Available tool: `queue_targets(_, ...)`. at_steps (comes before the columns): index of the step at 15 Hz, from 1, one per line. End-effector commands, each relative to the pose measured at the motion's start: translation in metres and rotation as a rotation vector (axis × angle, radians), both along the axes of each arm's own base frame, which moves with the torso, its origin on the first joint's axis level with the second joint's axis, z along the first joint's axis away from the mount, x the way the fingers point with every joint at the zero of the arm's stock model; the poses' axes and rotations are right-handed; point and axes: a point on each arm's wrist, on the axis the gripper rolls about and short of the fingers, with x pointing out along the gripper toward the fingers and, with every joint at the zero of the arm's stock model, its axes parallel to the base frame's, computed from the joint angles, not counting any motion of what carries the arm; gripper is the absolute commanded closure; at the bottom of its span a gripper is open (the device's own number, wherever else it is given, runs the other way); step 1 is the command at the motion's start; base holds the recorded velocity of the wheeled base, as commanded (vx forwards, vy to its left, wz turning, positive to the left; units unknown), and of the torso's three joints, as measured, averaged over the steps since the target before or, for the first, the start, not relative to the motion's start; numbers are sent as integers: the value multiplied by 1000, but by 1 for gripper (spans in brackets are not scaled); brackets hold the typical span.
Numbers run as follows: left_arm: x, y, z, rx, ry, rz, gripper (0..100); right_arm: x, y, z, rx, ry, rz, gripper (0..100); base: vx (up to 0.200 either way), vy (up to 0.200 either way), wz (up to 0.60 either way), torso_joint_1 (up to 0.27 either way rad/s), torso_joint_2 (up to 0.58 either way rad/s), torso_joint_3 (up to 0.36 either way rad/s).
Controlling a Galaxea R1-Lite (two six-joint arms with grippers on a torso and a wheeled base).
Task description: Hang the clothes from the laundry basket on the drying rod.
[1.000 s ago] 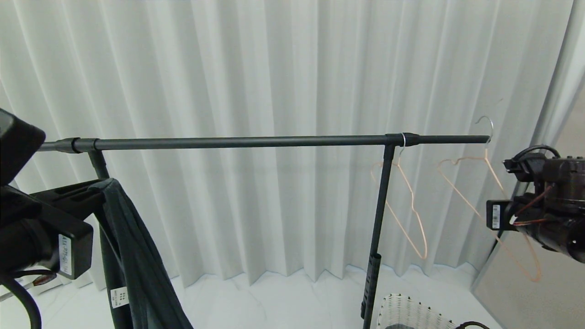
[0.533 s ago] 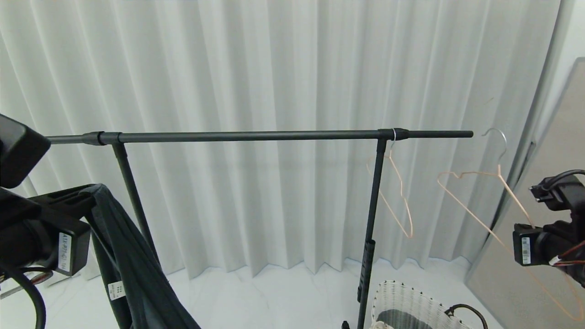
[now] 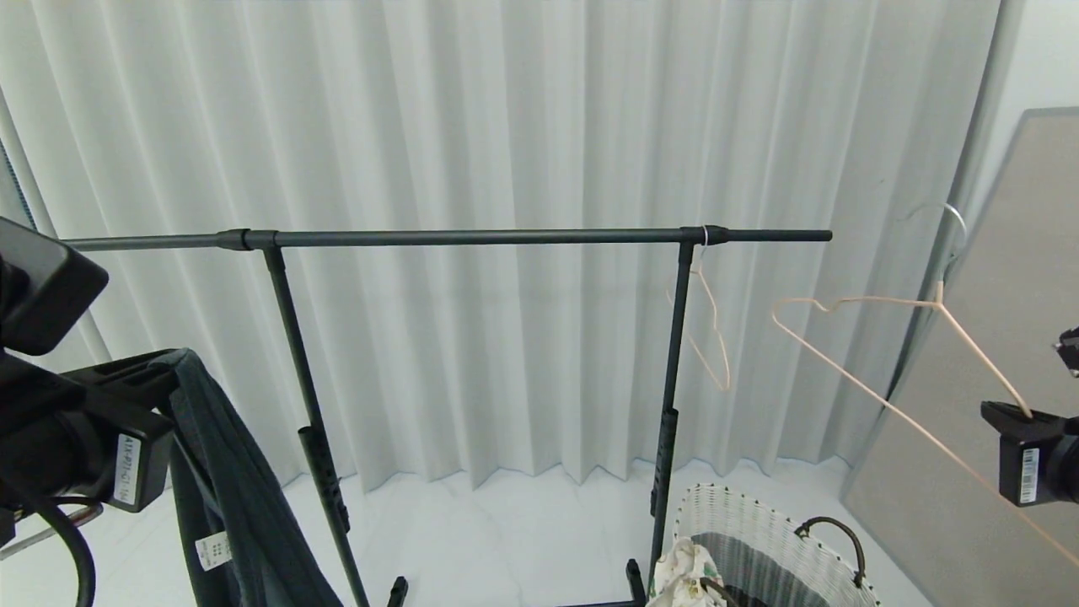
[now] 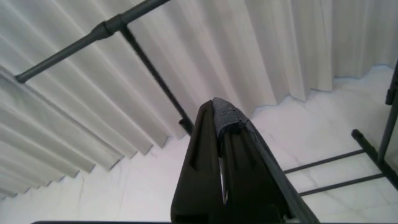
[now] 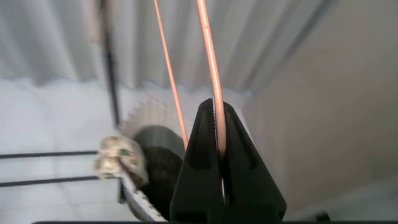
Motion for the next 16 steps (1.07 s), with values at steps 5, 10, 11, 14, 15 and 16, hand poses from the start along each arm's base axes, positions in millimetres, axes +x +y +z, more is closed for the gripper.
queue_targets(5,16,-7,-1,14,34,13,100,-30,58,21,180,-32,454,100,-40,0,0,1,1,0)
queue_targets(10,66,-33,25,-86,20,50,100,-71,96,-5,270,164,767,100,0,0,0,0,0,0)
queue_targets(11,77,-40,24,-108,33,56,100,-75,100,-6,297,192,793,100,0,0,0,0,0,0)
queue_targets(14,97,-51,15,-161,73,84,100,-78,102,-4,317,206,829,100,0,0,0,0,0,0)
queue_targets(15,98,-53,12,-174,85,87,100,-78,103,-3,327,197,829,100,0,0,0,0,0,0)
queue_targets(16,98,-58,9,-187,103,78,100,-76,106,-4,339,196,825,100,0,0,0,0,0,0)
